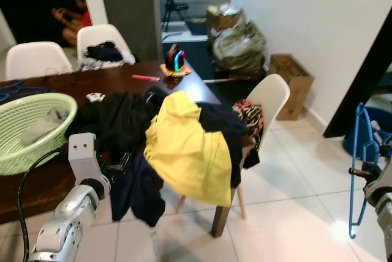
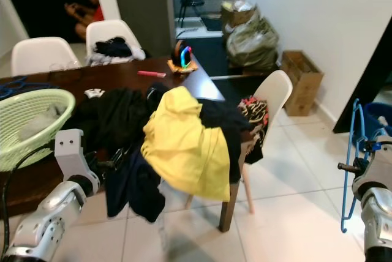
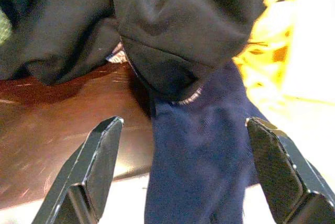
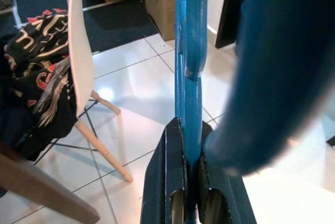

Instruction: Hang hanger

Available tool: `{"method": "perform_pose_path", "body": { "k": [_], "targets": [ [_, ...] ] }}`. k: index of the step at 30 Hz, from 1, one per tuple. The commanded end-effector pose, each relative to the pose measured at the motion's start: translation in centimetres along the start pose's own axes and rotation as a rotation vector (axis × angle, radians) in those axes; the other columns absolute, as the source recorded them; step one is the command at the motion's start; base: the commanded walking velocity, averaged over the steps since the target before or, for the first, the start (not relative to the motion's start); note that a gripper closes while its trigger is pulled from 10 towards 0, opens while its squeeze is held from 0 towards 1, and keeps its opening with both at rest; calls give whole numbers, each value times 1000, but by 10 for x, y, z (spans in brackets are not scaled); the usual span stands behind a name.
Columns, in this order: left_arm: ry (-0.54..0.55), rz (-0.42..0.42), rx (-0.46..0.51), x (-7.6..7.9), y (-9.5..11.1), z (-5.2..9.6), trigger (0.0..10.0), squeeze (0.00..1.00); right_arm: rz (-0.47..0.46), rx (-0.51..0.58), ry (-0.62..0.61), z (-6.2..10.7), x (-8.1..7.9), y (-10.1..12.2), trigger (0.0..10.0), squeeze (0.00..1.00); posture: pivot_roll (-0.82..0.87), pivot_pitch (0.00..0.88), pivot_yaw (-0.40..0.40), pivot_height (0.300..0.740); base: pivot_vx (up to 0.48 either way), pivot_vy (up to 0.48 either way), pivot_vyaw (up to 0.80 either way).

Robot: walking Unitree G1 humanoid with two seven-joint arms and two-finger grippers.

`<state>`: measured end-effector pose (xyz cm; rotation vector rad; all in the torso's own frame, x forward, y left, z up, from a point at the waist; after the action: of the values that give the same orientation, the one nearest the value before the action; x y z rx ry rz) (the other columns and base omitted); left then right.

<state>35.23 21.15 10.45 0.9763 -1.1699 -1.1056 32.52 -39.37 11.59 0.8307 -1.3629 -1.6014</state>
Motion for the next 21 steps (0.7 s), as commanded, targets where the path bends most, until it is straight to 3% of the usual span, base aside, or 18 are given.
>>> {"method": "perform_pose_path", "body": {
  "k": [1, 21],
  "targets": [
    [1, -34, -7, 0, 8, 0, 10000, 0, 2, 45, -15, 0, 6, 21, 10000, 0, 9, 0, 8, 740, -266, 0, 0],
    [1, -34, -7, 0, 8, 0, 10000, 0, 2, 45, -15, 0, 6, 21, 10000, 0, 9, 0, 8, 740, -266, 0, 0]
  ]
}}
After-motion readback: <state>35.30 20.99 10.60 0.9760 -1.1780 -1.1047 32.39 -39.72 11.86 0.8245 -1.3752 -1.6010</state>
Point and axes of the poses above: a point about 5 cm out from each wrist's last joint towards the gripper, its own z axis pointing back from the gripper into the wrist, its own y axis along the axis of the wrist's last joint, x = y × z, the point moved 6 cm from there along -z, pointing out of the wrist towards the gripper
